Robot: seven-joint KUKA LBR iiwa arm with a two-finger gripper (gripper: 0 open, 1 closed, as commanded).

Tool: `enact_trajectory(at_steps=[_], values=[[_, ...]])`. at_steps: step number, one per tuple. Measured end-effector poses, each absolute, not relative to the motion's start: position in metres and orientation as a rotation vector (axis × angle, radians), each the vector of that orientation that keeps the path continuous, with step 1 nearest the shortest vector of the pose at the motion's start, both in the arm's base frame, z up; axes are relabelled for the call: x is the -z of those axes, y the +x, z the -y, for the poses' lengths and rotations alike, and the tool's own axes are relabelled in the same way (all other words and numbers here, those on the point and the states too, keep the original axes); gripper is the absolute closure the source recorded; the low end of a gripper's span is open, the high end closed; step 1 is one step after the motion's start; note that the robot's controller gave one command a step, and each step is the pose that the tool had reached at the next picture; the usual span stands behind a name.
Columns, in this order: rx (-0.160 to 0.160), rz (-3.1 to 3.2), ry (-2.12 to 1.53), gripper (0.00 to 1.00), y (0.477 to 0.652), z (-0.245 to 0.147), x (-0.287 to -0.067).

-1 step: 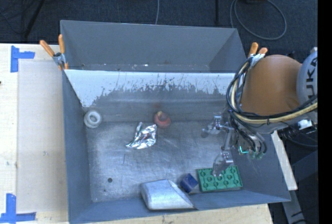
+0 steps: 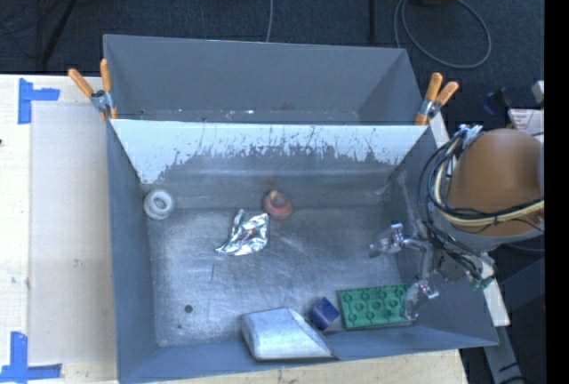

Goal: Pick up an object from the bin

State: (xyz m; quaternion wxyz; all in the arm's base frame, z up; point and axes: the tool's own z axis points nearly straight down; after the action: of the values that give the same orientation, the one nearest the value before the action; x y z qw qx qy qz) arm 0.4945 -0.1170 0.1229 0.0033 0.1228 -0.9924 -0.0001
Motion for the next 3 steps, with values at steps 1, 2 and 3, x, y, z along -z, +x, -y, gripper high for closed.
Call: enact_trajectory(at_steps=[1,2,3], values=[[0.002,3.103,0.473,0.0,0.482,0.123,-0.139],[0.002,3.079,0.618,0.0,0.481,0.122,-0.137],[-0.006,3.103,0.593,0.0,0.487,0.123,-0.073]])
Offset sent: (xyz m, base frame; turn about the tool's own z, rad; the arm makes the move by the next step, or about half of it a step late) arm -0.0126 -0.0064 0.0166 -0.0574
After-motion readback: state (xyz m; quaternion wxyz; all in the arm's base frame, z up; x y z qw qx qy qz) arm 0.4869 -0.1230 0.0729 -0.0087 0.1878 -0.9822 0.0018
